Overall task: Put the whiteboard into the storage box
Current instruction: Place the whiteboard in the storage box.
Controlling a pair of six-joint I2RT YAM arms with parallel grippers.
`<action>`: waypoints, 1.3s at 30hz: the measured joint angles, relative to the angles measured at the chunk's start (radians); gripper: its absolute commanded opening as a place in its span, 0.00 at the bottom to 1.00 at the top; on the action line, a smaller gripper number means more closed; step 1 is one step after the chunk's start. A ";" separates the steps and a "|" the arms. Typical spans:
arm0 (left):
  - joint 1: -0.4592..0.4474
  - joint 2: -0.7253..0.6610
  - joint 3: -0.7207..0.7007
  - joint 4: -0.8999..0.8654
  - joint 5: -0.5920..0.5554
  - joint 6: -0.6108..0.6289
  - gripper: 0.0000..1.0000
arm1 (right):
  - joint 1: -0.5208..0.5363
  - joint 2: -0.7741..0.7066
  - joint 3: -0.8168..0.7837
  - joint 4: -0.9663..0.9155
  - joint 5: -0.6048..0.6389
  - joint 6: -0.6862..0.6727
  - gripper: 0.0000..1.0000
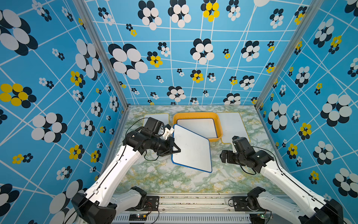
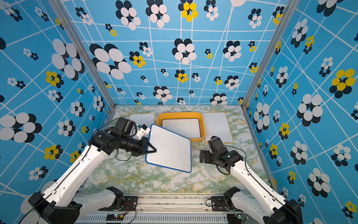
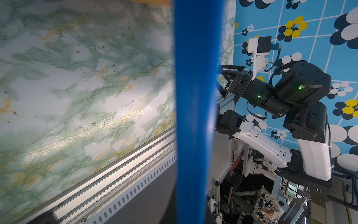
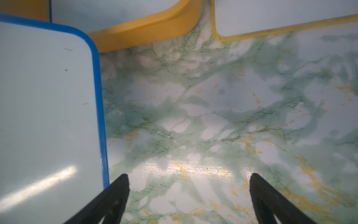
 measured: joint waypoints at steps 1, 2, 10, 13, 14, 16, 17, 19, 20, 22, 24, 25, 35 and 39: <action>0.000 0.011 0.018 -0.007 -0.003 0.005 0.00 | 0.000 0.002 0.001 0.000 0.002 -0.002 0.99; 0.000 0.022 0.034 -0.013 -0.008 0.009 0.00 | -0.002 0.003 0.001 0.001 0.002 -0.002 0.99; 0.034 0.102 0.143 0.023 -0.009 0.018 0.00 | -0.015 0.010 0.045 0.004 0.025 -0.006 0.99; 0.062 0.141 0.173 0.079 0.002 0.014 0.00 | -0.020 0.013 0.063 0.007 0.032 -0.006 0.99; 0.071 0.157 0.183 0.100 0.006 0.011 0.00 | -0.020 0.014 0.066 0.011 0.034 -0.006 0.99; 0.086 0.193 0.201 0.145 0.013 0.002 0.00 | -0.020 0.020 0.067 0.019 0.035 -0.005 0.99; 0.092 0.212 0.208 0.170 0.015 -0.003 0.00 | -0.021 0.026 0.067 0.024 0.036 -0.005 0.99; 0.101 0.251 0.219 0.216 0.022 -0.015 0.00 | -0.024 0.034 0.067 0.031 0.036 -0.005 0.99; 0.107 0.270 0.221 0.239 0.026 -0.024 0.00 | -0.026 0.039 0.068 0.034 0.036 -0.005 0.99; 0.119 0.308 0.232 0.273 0.037 -0.037 0.00 | -0.026 0.048 0.072 0.039 0.035 -0.006 0.99; 0.131 0.345 0.243 0.302 0.049 -0.047 0.00 | -0.026 0.056 0.082 0.042 0.034 -0.010 0.99; 0.138 0.362 0.249 0.315 0.055 -0.054 0.00 | -0.027 0.061 0.092 0.041 0.034 -0.015 0.99; 0.171 0.532 0.347 0.414 0.131 -0.084 0.00 | -0.038 0.084 0.161 0.041 0.031 -0.067 0.99; 0.171 0.606 0.412 0.414 0.158 -0.083 0.00 | -0.039 0.090 0.161 0.045 0.030 -0.065 0.99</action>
